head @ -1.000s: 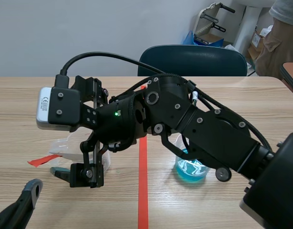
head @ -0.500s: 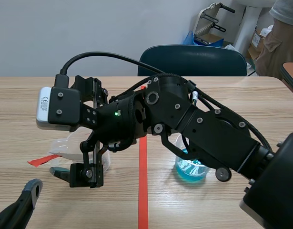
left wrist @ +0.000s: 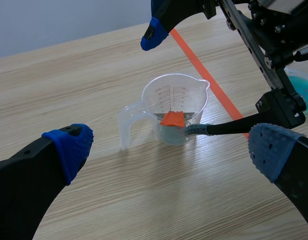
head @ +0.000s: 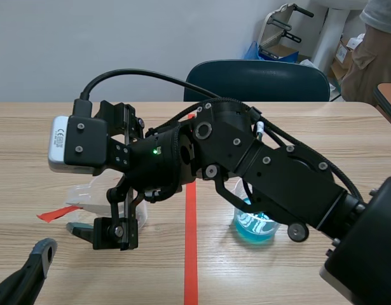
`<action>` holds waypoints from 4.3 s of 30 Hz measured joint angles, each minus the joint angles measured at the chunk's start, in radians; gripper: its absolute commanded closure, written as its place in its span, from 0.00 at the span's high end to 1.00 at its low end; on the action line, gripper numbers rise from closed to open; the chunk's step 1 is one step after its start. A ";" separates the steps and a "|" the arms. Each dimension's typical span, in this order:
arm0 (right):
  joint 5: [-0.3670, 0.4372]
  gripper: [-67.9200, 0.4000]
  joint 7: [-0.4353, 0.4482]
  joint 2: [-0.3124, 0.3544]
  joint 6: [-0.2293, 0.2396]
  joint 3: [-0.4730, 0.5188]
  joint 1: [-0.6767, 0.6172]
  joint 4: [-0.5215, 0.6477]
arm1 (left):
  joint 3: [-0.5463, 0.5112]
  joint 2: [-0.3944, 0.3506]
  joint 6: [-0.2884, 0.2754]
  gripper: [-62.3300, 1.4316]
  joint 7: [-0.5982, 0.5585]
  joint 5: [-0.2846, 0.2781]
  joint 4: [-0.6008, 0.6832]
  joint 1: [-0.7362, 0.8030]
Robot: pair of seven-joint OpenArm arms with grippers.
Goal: Do the redox reaction experiment
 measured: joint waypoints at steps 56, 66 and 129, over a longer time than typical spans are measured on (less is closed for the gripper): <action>0.008 1.00 0.011 0.001 0.000 0.002 0.000 0.000 | 0.000 0.000 0.000 1.00 0.000 0.000 0.000 0.000; 0.094 1.00 0.019 0.110 0.001 0.042 -0.083 0.154 | 0.000 0.000 0.008 1.00 -0.001 0.000 0.001 0.000; 0.622 1.00 -0.143 0.466 -0.466 0.769 -1.007 0.839 | -0.247 0.066 -0.299 1.00 0.341 0.020 0.174 -0.332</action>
